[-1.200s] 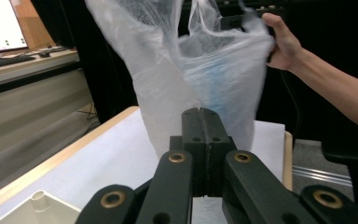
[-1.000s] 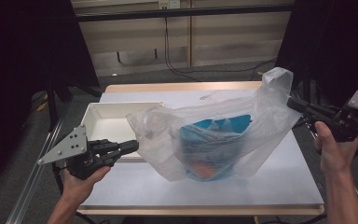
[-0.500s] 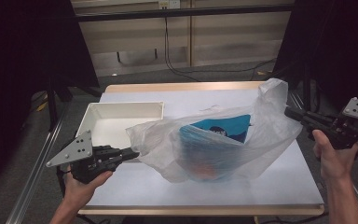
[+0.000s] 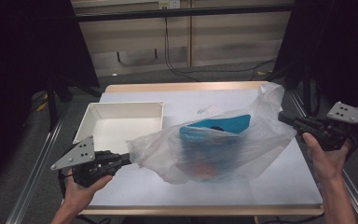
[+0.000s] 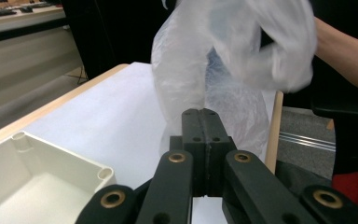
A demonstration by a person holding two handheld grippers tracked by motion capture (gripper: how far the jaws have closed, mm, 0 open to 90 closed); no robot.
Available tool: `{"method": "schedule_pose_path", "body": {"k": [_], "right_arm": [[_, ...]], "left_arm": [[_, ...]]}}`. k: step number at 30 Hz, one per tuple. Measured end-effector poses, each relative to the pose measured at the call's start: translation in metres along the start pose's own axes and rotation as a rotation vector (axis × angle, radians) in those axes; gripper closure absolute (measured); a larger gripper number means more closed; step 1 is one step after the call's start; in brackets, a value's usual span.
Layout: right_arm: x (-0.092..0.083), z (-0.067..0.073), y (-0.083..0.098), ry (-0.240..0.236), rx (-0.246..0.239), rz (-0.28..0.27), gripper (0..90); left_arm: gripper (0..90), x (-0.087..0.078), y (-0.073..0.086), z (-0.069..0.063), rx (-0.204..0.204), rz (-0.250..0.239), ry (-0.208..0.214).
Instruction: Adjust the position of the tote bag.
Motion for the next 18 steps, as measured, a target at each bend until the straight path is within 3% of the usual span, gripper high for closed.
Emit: {"method": "schedule_pose_path", "body": {"k": [3,8,18], "right_arm": [[0.006,0.0,0.011,-0.004,-0.005,0.027,90.0],[0.006,0.005,0.015,-0.02,-0.021,0.05,90.0],[-0.007,0.014,0.02,-0.032,-0.044,0.08,90.0]], "left_arm": [[90.0,0.005,0.012,0.002,-0.018,0.031,0.003],[90.0,0.003,0.02,0.003,-0.014,0.06,-0.007],[90.0,0.0,0.031,0.003,-0.037,0.079,0.006]]}}
Point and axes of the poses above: each handheld gripper's, and its own axes: x roughly forward along the jaws, y roughly out of its underside, z roughly to its left, the point moved 8 cm from there along x, roughly forward along the jaws, and after that the axes turned 14 degrees about -z, right-handed, at the moved point
